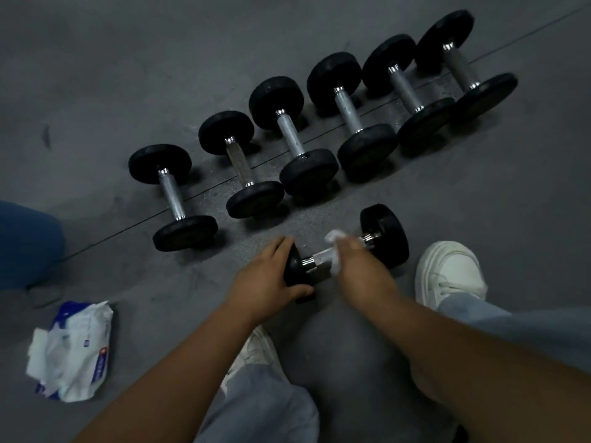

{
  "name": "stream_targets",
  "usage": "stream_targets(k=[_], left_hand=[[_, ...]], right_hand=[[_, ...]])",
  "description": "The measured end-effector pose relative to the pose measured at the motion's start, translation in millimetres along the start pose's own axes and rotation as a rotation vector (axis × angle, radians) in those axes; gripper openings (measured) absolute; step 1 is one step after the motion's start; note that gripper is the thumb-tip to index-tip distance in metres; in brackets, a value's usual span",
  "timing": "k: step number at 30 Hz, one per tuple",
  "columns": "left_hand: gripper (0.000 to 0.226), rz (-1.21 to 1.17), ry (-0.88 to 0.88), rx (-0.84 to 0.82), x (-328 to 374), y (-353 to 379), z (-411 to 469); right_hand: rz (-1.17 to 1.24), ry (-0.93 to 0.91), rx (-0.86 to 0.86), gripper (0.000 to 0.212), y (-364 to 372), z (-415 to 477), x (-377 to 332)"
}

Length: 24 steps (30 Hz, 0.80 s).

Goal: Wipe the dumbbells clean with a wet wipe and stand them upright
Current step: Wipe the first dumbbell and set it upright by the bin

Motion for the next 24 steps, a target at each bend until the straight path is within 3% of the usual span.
stream_targets(k=[3,6,9,11,13,17,21,24], left_hand=[[0.104,-0.062,-0.014,-0.041,-6.7,-2.2,8.9],[0.105,-0.126,-0.008,-0.036,-11.5,-2.2,12.2],[0.109,-0.159,-0.027,-0.012,-12.1,-0.9,10.4],[0.114,-0.167,-0.047,0.007,-10.2,1.6,7.4],[0.118,-0.145,-0.044,0.017,-9.4,6.1,4.4],[0.118,-0.11,-0.017,0.028,-8.3,13.6,-0.4],[0.12,-0.208,-0.048,0.015,-12.1,18.1,0.2],[0.122,-0.257,-0.023,0.013,-9.3,24.4,-5.4]], right_hand=[[0.005,-0.043,0.028,0.031,1.1,7.9,6.0],[0.025,-0.213,-0.112,0.044,3.8,9.7,-8.5],[0.052,0.062,0.016,0.04,-2.8,21.7,11.8],[-0.006,-0.002,-0.048,0.036,1.6,17.4,2.4],[-0.032,-0.1,-0.223,0.036,5.7,14.6,-8.3],[-0.049,0.153,-0.174,0.034,-9.2,33.9,-0.6],[-0.086,0.012,-0.322,0.028,-9.4,22.2,-22.0],[-0.072,0.142,-0.323,0.039,-14.7,27.2,-3.9]])
Point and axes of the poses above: each hand's wrist, its own z-axis towards the middle knuckle, its own y-axis out of the palm, x = y × z, the point moved 2 cm from there along z, towards the middle knuckle, and after that the axes turned 5 degrees about y, right-handed, at the moved point
